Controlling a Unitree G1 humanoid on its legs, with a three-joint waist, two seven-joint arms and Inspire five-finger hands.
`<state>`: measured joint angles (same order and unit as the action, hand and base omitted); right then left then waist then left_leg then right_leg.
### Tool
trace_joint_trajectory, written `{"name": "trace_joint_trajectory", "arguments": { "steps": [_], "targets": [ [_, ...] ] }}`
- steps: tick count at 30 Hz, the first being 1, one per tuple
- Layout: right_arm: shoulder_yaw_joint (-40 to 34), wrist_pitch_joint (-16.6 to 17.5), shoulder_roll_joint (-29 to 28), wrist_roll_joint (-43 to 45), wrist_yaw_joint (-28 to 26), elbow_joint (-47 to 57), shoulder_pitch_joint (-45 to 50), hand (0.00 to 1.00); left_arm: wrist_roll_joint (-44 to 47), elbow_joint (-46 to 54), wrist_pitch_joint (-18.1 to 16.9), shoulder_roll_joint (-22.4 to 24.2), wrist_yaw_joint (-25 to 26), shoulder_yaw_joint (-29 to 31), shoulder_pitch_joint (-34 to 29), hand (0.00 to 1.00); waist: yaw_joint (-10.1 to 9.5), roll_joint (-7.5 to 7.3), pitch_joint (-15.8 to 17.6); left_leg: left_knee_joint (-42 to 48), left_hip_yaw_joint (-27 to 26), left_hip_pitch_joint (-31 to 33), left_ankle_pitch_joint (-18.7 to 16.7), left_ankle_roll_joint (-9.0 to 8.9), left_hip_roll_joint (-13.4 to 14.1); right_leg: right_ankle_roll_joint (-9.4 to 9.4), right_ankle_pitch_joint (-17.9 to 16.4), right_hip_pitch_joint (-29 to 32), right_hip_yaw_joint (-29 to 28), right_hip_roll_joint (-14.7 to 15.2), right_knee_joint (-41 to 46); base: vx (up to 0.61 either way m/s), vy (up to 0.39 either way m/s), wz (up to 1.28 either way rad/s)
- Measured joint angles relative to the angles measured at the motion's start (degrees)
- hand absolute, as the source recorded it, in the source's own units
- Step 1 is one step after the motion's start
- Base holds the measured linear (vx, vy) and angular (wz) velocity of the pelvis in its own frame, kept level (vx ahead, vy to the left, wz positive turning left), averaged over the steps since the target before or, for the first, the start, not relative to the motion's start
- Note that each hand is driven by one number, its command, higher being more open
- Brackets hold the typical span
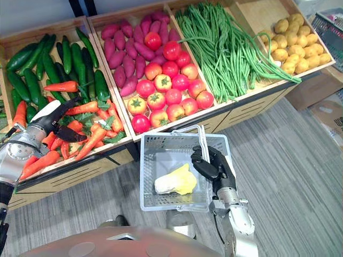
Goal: Pick vegetable in the basket
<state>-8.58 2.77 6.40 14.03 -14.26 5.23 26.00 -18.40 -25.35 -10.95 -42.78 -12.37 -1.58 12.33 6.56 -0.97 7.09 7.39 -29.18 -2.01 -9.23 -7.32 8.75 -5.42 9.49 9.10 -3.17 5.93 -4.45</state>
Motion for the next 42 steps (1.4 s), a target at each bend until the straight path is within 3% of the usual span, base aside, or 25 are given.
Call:
{"name": "trace_joint_trajectory", "arguments": {
  "steps": [4, 5, 15, 21, 36, 37, 42],
  "targets": [
    [0.3, 0.12, 0.0, 0.45, 0.05, 0.0, -0.28, 0.0, 0.01, 0.02, -0.01, 0.0, 0.03, -1.77, 1.02, 1.0, 0.19, 0.19, 0.55, 0.49, -0.48, 0.74, -0.21, 0.04, 0.18, 0.09, 0.17, 0.83, -0.41, -0.14, 0.01, -0.05, -0.038, -0.06],
    [0.32, 0.12, 0.0, 0.45, 0.09, 0.0, -0.23, 0.0, 0.0, 0.11, -0.01, 0.01, 0.03, -1.86, 1.04, 0.0, 0.26, 0.24, 0.58, 0.48, -0.5, 0.7, -0.24, 0.07, 0.18, 0.06, 0.21, 0.79, -0.44, -0.21, 0.02, -0.04, -0.042, -0.05],
    [0.29, 0.12, -0.69, 0.42, 1.16, 0.41, 0.61, 0.0, 0.0, 6.22, 0.0, 1.18, 0.79, -1.82, 1.07, 0.0, 0.55, 0.88, 1.13, 0.47, -0.43, -0.53, -0.62, 0.39, -0.11, 0.04, 0.36, -0.59, -0.01, -0.25, 0.02, -0.05, -0.023, 0.01],
    [0.29, 0.12, -0.71, -0.08, 1.17, 2.47, 1.38, 0.0, -0.07, 8.62, -0.05, 3.1, 0.86, -1.81, 1.06, 0.0, 0.74, 2.0, 1.8, 0.48, -0.38, -0.66, -0.61, 0.4, -0.03, 0.04, 0.37, -0.73, 0.04, -0.34, 0.03, -0.05, -0.029, 0.0],
    [0.28, 0.11, -1.72, -0.29, 1.09, 2.46, 2.38, 0.0, -0.22, 12.04, -0.04, 4.15, 0.96, 1.07, -1.31, 0.0, 0.07, 2.06, 1.8, 0.35, -0.41, -2.26, -0.62, 0.41, -0.07, 0.05, 0.37, -2.27, 0.21, -0.36, 0.02, -0.05, -0.02, 0.0],
    [0.27, 0.11, -1.72, -0.29, 1.11, 2.46, 2.38, 0.0, -0.23, 12.36, -0.04, 4.16, 0.96, 1.3, -1.63, 1.0, 0.02, 2.04, 1.78, 0.35, -0.41, -2.27, -0.62, 0.41, -0.08, 0.05, 0.38, -2.28, 0.22, -0.36, 0.02, -0.03, -0.015, 0.0],
    [0.26, 0.11, -1.84, -0.29, 1.09, 2.46, 2.51, 0.0, -0.26, 12.36, -0.03, 4.16, 0.96, 1.56, -1.7, 1.0, 0.01, 2.02, 1.72, 0.34, -0.37, -2.35, -0.62, 0.42, -0.09, 0.07, 0.4, -2.38, 0.35, -0.33, 0.02, -0.05, -0.016, 0.01]
  ]
}}
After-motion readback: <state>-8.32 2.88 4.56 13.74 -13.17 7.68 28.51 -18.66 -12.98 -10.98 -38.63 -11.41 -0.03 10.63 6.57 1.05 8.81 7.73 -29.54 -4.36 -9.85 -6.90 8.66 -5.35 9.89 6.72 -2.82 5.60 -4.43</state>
